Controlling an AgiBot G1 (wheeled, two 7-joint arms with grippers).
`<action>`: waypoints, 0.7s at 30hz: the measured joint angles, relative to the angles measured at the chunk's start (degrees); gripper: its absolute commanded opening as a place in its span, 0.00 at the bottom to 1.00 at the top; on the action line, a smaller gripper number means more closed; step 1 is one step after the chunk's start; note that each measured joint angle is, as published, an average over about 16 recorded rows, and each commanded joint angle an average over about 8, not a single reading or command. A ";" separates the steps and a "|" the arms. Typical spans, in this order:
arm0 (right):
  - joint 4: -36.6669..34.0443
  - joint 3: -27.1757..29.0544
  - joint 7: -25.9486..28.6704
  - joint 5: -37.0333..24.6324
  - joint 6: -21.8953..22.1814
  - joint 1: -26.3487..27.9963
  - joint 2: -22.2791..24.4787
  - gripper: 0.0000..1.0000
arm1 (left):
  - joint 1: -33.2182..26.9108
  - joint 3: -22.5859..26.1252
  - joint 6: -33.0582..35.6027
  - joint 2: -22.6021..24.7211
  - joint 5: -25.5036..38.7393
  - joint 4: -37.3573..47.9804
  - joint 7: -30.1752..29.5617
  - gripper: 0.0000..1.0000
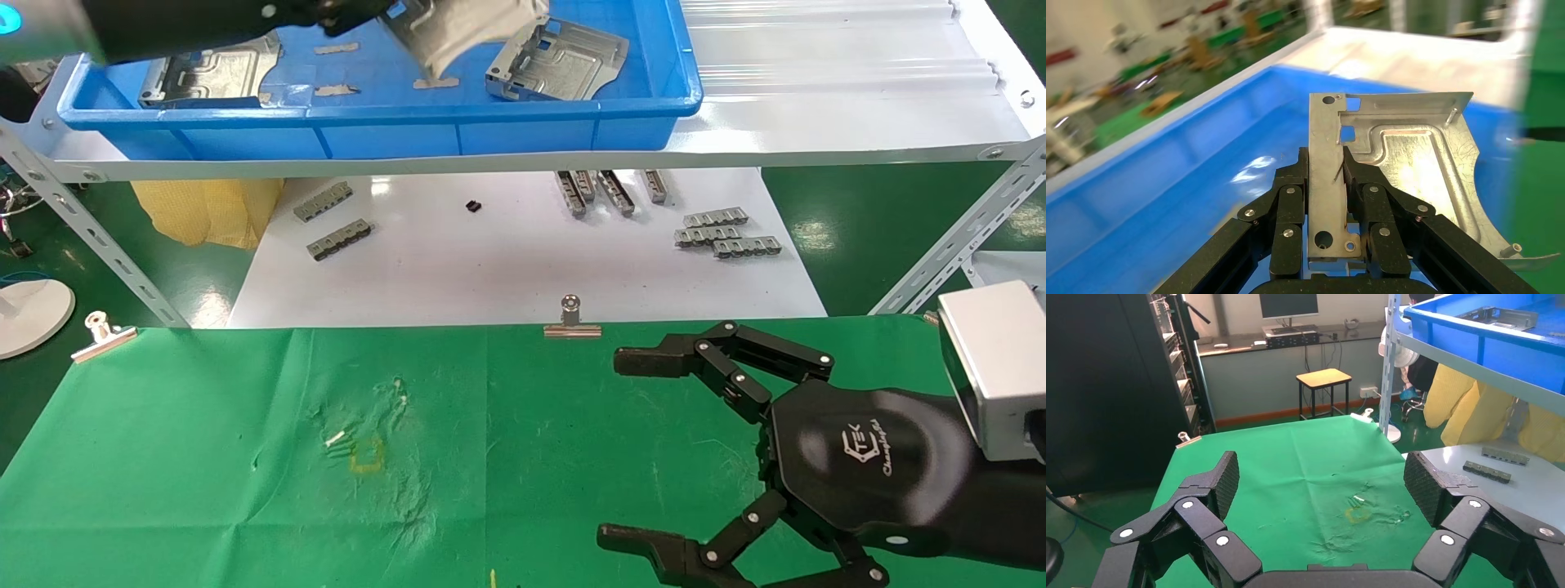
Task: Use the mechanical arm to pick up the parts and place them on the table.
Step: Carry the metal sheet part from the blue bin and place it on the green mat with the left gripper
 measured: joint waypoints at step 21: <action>0.00 -0.03 -0.01 0.02 0.01 0.01 0.01 1.00 | 12.94 11.22 15.99 -10.39 -1.02 -14.51 15.12 0.00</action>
